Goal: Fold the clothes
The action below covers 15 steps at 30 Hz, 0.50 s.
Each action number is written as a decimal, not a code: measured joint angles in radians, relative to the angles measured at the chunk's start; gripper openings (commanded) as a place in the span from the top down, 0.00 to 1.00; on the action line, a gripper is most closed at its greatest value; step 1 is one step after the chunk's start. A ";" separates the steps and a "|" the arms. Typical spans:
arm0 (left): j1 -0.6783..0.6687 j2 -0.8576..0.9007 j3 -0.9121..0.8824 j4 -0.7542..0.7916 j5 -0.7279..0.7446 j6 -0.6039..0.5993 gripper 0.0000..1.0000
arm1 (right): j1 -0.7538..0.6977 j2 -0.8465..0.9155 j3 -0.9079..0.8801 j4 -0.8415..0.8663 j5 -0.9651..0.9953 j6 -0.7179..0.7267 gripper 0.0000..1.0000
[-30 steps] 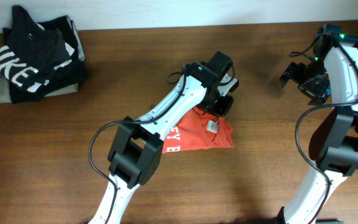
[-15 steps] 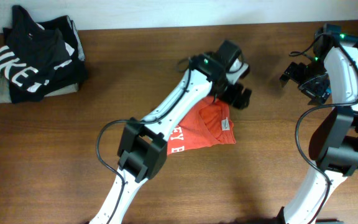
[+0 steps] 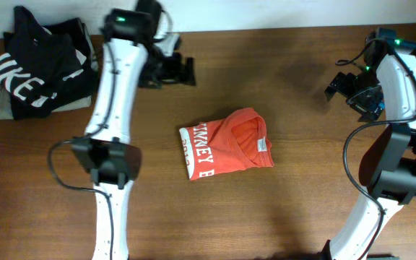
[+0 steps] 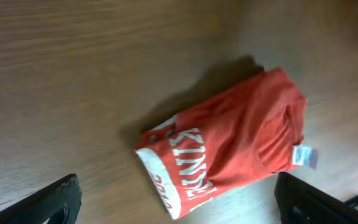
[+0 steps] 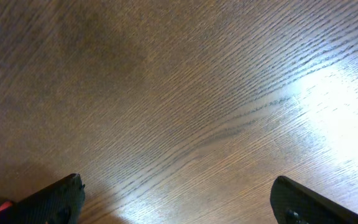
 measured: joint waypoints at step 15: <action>0.078 -0.687 -0.929 0.264 -0.035 -0.014 0.01 | 0.000 0.000 0.000 0.000 0.000 0.000 0.01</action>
